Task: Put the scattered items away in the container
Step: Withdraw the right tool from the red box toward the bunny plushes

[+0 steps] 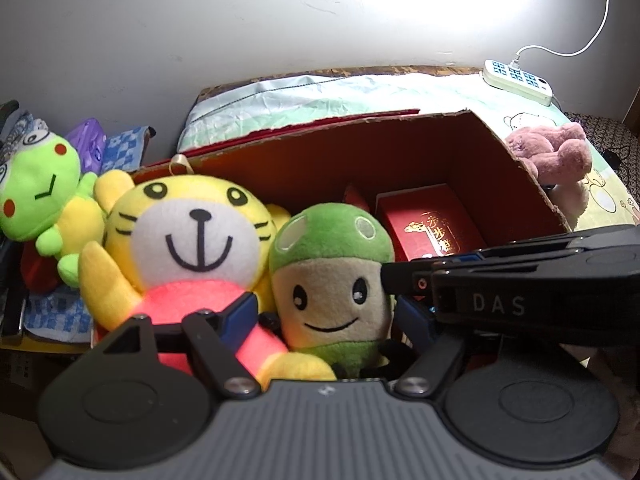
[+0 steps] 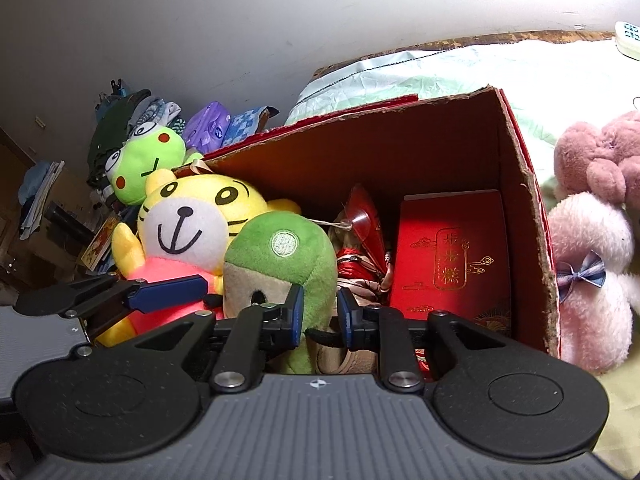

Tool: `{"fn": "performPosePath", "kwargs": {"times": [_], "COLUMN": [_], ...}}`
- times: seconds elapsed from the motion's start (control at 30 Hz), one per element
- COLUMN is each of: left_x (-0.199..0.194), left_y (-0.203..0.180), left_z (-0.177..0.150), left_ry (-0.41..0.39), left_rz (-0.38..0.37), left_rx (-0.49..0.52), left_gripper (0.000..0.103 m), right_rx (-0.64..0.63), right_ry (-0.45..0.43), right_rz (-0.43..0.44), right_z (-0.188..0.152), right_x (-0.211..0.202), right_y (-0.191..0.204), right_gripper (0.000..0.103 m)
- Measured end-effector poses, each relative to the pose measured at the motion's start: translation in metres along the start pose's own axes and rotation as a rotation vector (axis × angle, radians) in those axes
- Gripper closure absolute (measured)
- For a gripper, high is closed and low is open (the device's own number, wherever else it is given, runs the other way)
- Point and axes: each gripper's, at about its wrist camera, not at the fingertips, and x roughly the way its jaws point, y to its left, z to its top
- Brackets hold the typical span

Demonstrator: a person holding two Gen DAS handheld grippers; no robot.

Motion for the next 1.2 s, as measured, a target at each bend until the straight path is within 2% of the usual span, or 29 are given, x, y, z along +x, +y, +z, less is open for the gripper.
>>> {"fn": "performPosePath", "kwargs": {"times": [0.4, 0.83, 1.2], "left_x": [-0.004, -0.024, -0.035], "left_y": [-0.004, -0.011, -0.017], "left_z": [0.000, -0.010, -0.018], "left_ry": [-0.001, -0.029, -0.032], "left_rz": [0.023, 0.073, 0.111], "left_rx": [-0.004, -0.016, -0.055], "left_gripper": [0.020, 0.012, 0.011], "right_rx": [-0.010, -0.006, -0.032], "right_ry": [-0.039, -0.073, -0.102], "right_rz": [-0.024, -0.047, -0.039], "right_z": [-0.003, -0.014, -0.024], "right_x": [-0.016, -0.033, -0.053], "right_y": [0.001, 0.004, 0.005], "right_gripper": [0.078, 0.076, 0.077]}}
